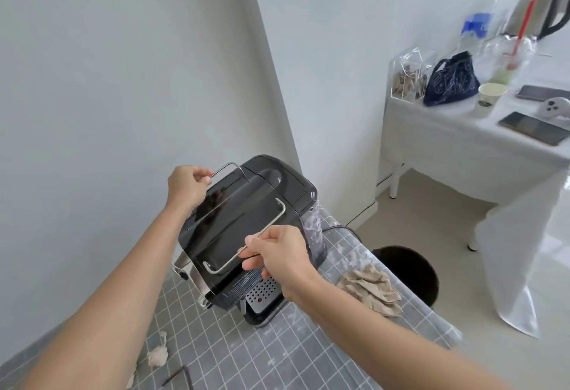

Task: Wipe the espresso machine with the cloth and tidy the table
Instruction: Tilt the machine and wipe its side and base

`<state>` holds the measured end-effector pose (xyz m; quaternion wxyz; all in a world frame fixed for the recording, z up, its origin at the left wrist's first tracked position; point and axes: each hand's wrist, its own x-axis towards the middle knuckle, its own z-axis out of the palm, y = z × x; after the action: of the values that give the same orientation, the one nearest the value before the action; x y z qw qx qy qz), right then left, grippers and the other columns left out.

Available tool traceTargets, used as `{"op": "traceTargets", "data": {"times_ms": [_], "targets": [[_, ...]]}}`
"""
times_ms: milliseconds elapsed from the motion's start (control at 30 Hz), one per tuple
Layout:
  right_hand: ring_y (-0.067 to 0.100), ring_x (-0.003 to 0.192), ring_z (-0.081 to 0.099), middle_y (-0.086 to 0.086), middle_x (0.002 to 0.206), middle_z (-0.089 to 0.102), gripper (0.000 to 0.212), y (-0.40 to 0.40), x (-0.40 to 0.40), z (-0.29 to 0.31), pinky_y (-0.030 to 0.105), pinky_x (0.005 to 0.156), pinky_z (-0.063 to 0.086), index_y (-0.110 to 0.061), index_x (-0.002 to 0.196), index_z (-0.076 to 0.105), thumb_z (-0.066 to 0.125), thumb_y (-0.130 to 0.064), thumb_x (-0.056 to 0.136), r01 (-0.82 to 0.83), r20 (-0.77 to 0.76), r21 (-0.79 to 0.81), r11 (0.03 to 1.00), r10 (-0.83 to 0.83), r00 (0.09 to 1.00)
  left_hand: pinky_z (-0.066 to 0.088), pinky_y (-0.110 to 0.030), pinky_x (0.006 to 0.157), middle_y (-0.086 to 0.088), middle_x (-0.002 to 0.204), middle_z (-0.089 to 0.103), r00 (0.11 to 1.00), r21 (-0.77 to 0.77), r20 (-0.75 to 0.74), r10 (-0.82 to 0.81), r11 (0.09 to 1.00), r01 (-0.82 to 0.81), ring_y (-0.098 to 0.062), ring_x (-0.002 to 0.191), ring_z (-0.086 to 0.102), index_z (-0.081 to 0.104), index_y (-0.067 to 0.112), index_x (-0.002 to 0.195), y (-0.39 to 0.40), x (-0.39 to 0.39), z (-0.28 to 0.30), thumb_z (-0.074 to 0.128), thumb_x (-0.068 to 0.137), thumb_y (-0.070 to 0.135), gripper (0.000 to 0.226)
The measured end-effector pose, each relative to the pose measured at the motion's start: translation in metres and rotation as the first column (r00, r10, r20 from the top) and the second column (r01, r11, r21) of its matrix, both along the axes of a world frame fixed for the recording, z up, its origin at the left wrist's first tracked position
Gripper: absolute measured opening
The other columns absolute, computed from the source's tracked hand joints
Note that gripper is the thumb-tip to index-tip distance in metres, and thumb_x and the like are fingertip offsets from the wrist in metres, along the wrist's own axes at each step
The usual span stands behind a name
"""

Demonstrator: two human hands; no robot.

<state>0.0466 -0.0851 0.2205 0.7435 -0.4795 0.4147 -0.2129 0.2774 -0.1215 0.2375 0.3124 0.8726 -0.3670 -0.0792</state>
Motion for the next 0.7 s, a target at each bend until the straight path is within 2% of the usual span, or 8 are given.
{"op": "traceTargets", "data": {"times_ms": [233,300,400,467,533,600,667,700], "targets": [[0.012,0.063,0.071,0.002,0.092,0.078,0.02,-0.002,-0.015,-0.008,0.018,0.048,0.05,-0.005,0.1,0.068,0.055,-0.021,0.098,-0.116,-0.025,-0.126,0.985,0.113,0.993,0.044,-0.028,0.086,-0.014,0.101,0.07,0.994,0.017,0.099,-0.037,0.999,0.035,-0.026,0.091,0.062,0.069,0.01,0.104,0.005,-0.005,-0.006,0.055,0.09,0.005,0.02],[0.012,0.069,0.072,0.003,0.094,0.078,0.021,-0.003,-0.028,-0.02,0.018,0.053,0.051,-0.008,0.101,0.069,0.056,-0.023,0.098,-0.175,-0.019,-0.127,0.976,0.174,0.984,0.043,-0.035,0.095,-0.017,0.112,0.064,0.983,0.072,0.172,-0.06,0.996,0.048,-0.031,0.102,0.061,0.063,0.009,0.115,0.006,-0.014,-0.007,0.055,0.091,0.011,0.025],[0.018,0.078,0.075,0.004,0.092,0.078,0.019,-0.006,-0.062,-0.052,0.024,0.062,0.057,-0.01,0.098,0.069,0.057,-0.024,0.098,-0.274,-0.119,-0.1,0.957,0.262,0.958,0.029,-0.047,0.109,-0.017,0.137,0.045,0.944,0.157,0.295,-0.148,0.982,0.105,-0.035,0.125,0.045,0.046,0.013,0.137,0.006,-0.046,-0.008,0.053,0.095,0.027,0.045],[0.019,0.077,0.075,0.003,0.086,0.076,0.016,-0.009,-0.09,-0.084,0.026,0.063,0.059,-0.011,0.093,0.069,0.056,-0.019,0.098,-0.242,-0.266,-0.118,0.963,0.204,0.942,0.022,-0.051,0.113,-0.011,0.143,0.041,0.902,0.17,0.331,-0.278,0.957,0.233,-0.029,0.131,0.041,0.042,0.017,0.142,0.005,-0.075,-0.006,0.047,0.097,0.032,0.047],[0.014,0.062,0.068,0.001,0.077,0.074,0.02,-0.015,-0.115,-0.115,0.032,0.062,0.06,-0.016,0.081,0.068,0.056,-0.013,0.096,-0.181,-0.435,-0.23,0.956,0.065,0.898,0.018,-0.054,0.115,-0.008,0.149,0.036,0.849,0.206,0.308,-0.43,0.901,0.382,-0.024,0.139,0.034,0.04,0.022,0.144,0.005,-0.103,-0.004,0.04,0.1,0.036,0.046],[0.01,0.056,0.061,-0.005,0.069,0.068,0.025,-0.023,-0.13,-0.139,0.043,0.065,0.06,-0.02,0.074,0.065,0.054,-0.008,0.094,-0.102,-0.483,-0.313,0.944,-0.066,0.873,0.007,-0.056,0.118,-0.002,0.158,0.024,0.804,0.275,0.259,-0.536,0.839,0.47,-0.02,0.147,0.02,0.036,0.03,0.146,0.002,-0.124,-0.006,0.033,0.102,0.038,0.045],[0.014,0.072,0.064,-0.013,0.077,0.065,0.022,-0.027,-0.137,-0.157,0.044,0.08,0.057,-0.02,0.082,0.066,0.054,-0.006,0.093,-0.051,-0.465,-0.393,0.918,-0.151,0.872,-0.004,-0.054,0.116,0.004,0.161,0.017,0.773,0.346,0.24,-0.588,0.795,0.498,-0.016,0.149,0.009,0.035,0.035,0.145,0.001,-0.134,-0.011,0.03,0.103,0.038,0.043],[0.019,0.092,0.063,-0.007,0.091,0.068,0.018,-0.029,-0.139,-0.166,0.046,0.094,0.051,-0.018,0.092,0.07,0.054,-0.008,0.093,-0.073,-0.483,-0.474,0.877,-0.19,0.855,-0.006,-0.054,0.115,0.006,0.161,0.017,0.762,0.355,0.243,-0.601,0.786,0.507,-0.015,0.15,0.006,0.036,0.037,0.145,0.0,-0.136,-0.013,0.03,0.103,0.038,0.042]]}}
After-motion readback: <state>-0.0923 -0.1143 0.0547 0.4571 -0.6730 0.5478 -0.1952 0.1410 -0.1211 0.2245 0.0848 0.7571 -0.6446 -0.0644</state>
